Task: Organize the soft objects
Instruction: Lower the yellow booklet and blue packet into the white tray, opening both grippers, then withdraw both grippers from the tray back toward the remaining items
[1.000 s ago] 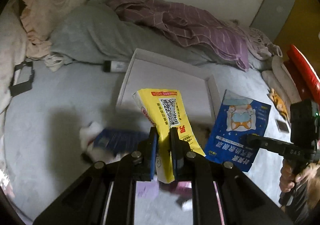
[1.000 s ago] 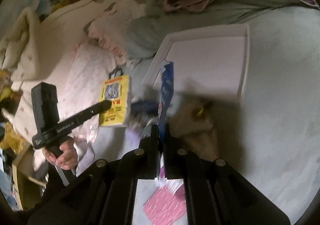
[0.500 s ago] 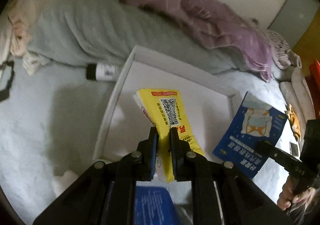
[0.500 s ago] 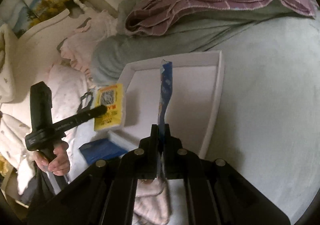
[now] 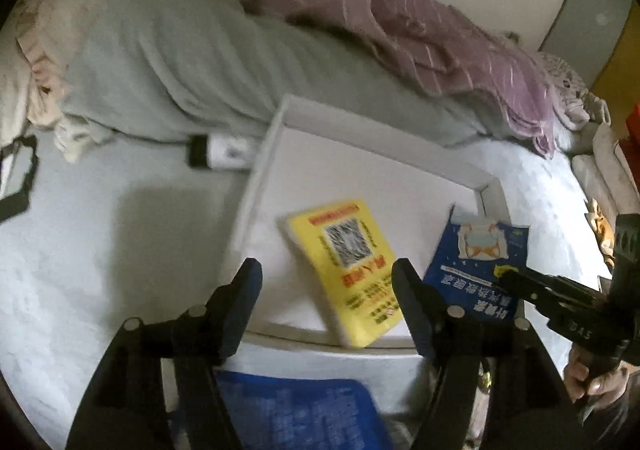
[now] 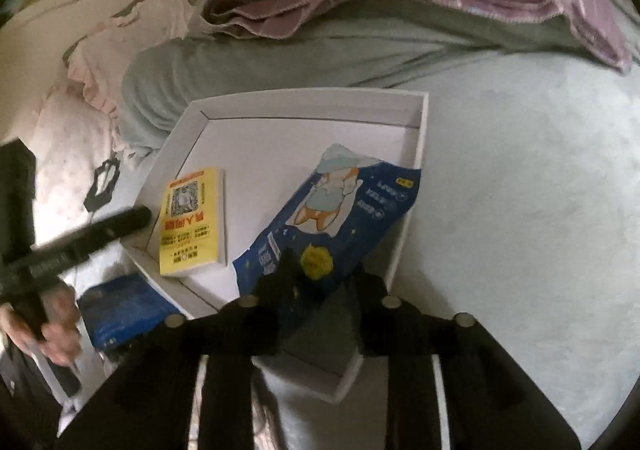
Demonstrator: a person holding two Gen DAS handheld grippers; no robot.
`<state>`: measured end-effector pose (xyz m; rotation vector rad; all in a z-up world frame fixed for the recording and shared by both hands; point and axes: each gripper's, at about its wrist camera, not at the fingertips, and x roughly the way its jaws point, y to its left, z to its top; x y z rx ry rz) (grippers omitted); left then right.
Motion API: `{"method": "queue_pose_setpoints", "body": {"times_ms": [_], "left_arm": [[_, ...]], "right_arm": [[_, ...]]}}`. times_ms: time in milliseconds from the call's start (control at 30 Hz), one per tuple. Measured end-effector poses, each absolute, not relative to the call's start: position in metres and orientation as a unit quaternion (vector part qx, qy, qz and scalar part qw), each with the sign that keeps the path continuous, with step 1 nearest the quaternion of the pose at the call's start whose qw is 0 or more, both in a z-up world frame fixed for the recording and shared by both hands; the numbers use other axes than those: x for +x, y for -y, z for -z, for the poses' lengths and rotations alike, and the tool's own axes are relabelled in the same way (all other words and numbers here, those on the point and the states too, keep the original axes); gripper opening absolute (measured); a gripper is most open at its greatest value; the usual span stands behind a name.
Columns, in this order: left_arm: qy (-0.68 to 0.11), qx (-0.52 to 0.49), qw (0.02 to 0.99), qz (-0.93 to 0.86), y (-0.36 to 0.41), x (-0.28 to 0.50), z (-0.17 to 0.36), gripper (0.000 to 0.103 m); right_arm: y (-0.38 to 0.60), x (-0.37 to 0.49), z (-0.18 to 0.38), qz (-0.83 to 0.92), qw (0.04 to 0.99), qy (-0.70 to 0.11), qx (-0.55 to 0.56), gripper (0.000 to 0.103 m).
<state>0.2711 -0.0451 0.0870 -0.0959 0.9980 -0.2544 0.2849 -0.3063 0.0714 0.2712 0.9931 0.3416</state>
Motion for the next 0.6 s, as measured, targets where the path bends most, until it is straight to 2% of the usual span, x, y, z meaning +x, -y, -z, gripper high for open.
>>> {"method": "queue_pose_setpoints", "body": {"times_ms": [33, 133, 200, 267, 367, 400, 433, 467, 600], "left_arm": [[-0.474, -0.036, 0.872, 0.114, 0.041, 0.271, -0.090, 0.068], [-0.467, 0.009, 0.882, 0.065, 0.025, 0.275, -0.091, 0.068], [-0.481, 0.023, 0.875, 0.045, 0.015, 0.283, -0.082, 0.061], [-0.507, 0.027, 0.860, 0.051, 0.012, 0.290, -0.067, 0.028], [-0.537, 0.016, 0.841, 0.069, 0.011, 0.295, -0.046, 0.006], [-0.543, 0.012, 0.837, 0.069, 0.012, 0.296, -0.040, 0.006], [-0.542, 0.009, 0.838, 0.065, 0.012, 0.295, -0.037, 0.006], [-0.540, 0.000, 0.839, 0.063, 0.010, 0.293, -0.037, 0.006], [-0.564, -0.035, 0.822, 0.065, -0.003, 0.283, -0.038, 0.004]], "right_arm": [[0.308, 0.282, -0.076, -0.157, 0.860, -0.471, 0.122, 0.036], [0.321, 0.276, -0.082, -0.145, 0.863, -0.468, 0.121, 0.042], [0.331, 0.273, -0.084, -0.123, 0.864, -0.473, 0.126, 0.043], [0.337, 0.269, -0.081, -0.112, 0.862, -0.474, 0.138, 0.043], [0.337, 0.268, -0.065, -0.113, 0.844, -0.501, 0.155, 0.042], [0.336, 0.267, -0.060, -0.114, 0.839, -0.508, 0.158, 0.039], [0.333, 0.267, -0.053, -0.114, 0.834, -0.515, 0.161, 0.024], [0.331, 0.267, -0.046, -0.114, 0.828, -0.523, 0.164, 0.017], [0.325, 0.262, -0.047, -0.101, 0.829, -0.531, 0.145, 0.017]]}}
